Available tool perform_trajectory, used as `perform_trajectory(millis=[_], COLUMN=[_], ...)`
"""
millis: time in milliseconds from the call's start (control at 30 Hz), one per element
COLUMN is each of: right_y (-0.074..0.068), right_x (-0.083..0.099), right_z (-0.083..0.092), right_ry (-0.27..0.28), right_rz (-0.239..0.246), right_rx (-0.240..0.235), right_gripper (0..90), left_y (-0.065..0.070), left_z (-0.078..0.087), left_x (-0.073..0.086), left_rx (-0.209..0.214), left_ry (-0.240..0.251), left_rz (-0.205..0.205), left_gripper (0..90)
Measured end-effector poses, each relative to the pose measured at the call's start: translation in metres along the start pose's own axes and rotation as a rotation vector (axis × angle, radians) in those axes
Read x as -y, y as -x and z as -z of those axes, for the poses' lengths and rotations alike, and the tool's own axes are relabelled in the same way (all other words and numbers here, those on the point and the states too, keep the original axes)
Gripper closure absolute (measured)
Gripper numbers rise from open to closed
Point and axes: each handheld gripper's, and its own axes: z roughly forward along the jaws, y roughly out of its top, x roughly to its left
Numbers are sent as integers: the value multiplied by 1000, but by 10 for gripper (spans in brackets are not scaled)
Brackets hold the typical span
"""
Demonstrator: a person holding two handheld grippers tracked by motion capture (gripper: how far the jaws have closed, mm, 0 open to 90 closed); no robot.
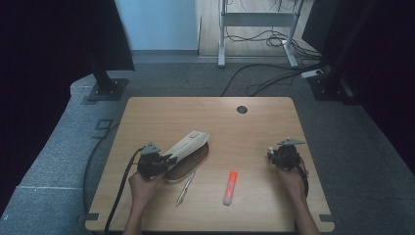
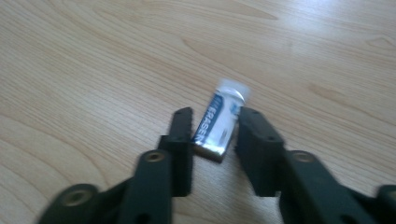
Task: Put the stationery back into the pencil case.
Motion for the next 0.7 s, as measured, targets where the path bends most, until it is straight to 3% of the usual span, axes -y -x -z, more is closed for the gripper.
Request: perform_trajectory(millis=[100, 333, 700], right_y=[5, 9, -1], right_x=[1, 3, -1], right_z=[1, 3, 15], right_ry=[1, 7, 51], right_rz=[-19, -35, -15], right_rx=[-4, -8, -47], right_gripper=[713, 718, 719], left_y=[0, 0, 0], left_z=[0, 0, 0], left_x=[0, 0, 0], left_rx=[0, 3, 2], left_ry=[1, 1, 2], left_rz=[0, 2, 2], left_gripper=[743, 743, 744])
